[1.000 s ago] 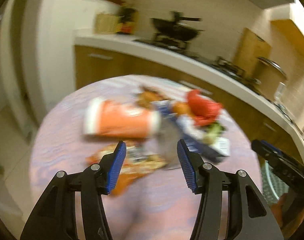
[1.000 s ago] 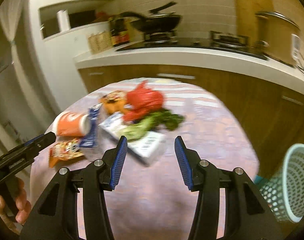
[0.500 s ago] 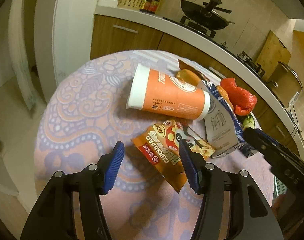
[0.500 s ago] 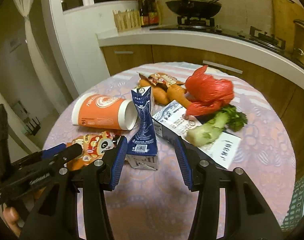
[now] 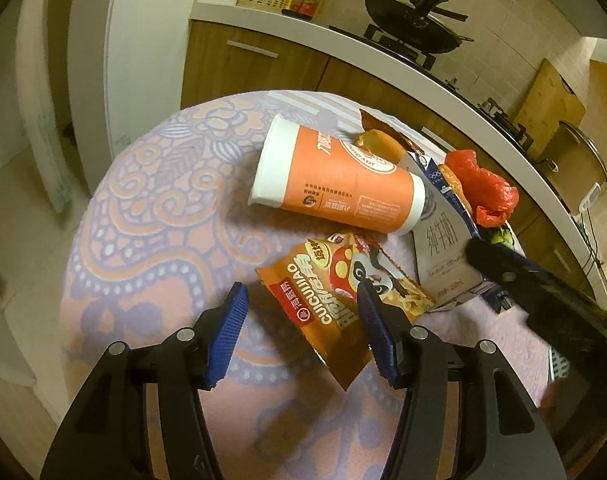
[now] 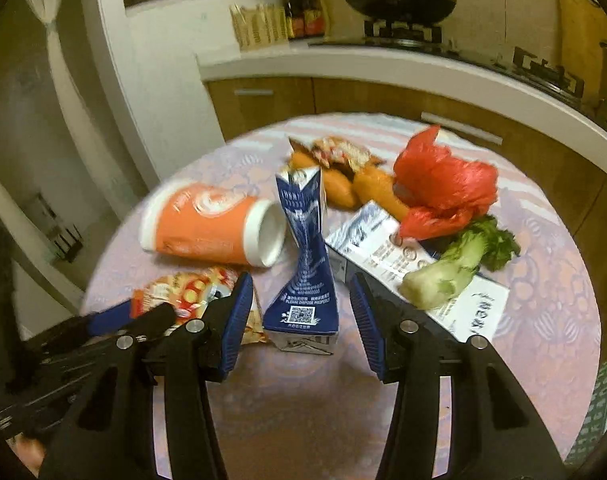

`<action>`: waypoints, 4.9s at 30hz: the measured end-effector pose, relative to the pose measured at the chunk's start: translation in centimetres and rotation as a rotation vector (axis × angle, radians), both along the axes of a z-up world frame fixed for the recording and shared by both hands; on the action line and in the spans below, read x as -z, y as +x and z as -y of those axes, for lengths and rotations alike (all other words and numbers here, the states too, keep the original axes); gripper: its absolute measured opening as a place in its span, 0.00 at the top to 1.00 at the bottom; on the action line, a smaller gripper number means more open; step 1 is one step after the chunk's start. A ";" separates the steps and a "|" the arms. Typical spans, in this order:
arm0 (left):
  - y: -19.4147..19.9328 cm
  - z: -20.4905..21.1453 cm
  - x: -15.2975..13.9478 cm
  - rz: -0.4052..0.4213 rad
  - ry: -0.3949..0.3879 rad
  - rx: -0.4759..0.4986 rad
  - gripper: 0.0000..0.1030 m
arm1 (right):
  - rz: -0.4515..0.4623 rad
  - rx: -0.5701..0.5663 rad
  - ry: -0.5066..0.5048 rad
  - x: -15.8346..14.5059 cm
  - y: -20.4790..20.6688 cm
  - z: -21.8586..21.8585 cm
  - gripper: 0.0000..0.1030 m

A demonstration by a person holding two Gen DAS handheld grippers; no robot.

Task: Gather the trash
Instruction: 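Grasp the orange snack bag with the left gripper while the right gripper grasps the blue milk carton, then lift the snack bag and milk carton and carry them toward the wastebasket, then open both grippers over the wastebasket to drop bag and carton, then move both tools back over the table toward the orange paper cup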

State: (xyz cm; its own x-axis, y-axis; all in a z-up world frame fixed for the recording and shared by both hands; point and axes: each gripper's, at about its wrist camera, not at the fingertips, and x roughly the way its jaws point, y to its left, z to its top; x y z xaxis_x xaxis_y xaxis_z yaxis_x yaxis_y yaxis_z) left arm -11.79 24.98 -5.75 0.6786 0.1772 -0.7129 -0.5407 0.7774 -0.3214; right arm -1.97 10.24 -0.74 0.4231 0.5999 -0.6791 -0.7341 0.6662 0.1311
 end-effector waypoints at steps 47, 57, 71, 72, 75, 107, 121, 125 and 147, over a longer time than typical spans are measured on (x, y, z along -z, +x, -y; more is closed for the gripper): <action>-1.9 7.1 -2.5 -0.021 0.230 0.225 0.48 | 0.036 0.097 -0.039 1.8 -2.3 13.0 0.66; 0.5 9.1 1.7 -0.179 0.306 0.305 0.31 | -0.025 0.077 -0.034 3.4 -2.1 12.7 0.65; -0.4 8.1 0.1 -0.067 0.239 0.264 0.84 | -0.029 0.029 -0.037 3.9 -1.8 10.1 0.67; -0.5 8.1 -0.1 -0.055 0.233 0.263 0.86 | -0.025 0.022 -0.043 3.8 -2.0 9.9 0.67; -1.0 7.9 -0.8 -0.015 0.206 0.256 0.91 | -0.015 0.005 -0.021 3.3 -2.5 10.3 0.67; 14.0 32.0 -11.8 0.294 0.203 0.797 0.93 | 0.226 0.593 0.210 -7.2 3.2 36.7 0.67; 23.4 46.5 -5.2 0.121 0.115 1.063 0.93 | -0.023 0.949 0.166 2.6 8.7 52.3 0.67; 25.2 48.7 -2.1 0.036 0.050 1.107 0.93 | -0.132 0.977 0.144 5.7 10.1 53.6 0.67; 23.8 43.8 -2.3 0.045 0.002 1.013 0.56 | -0.148 0.905 0.134 4.7 10.3 50.2 0.52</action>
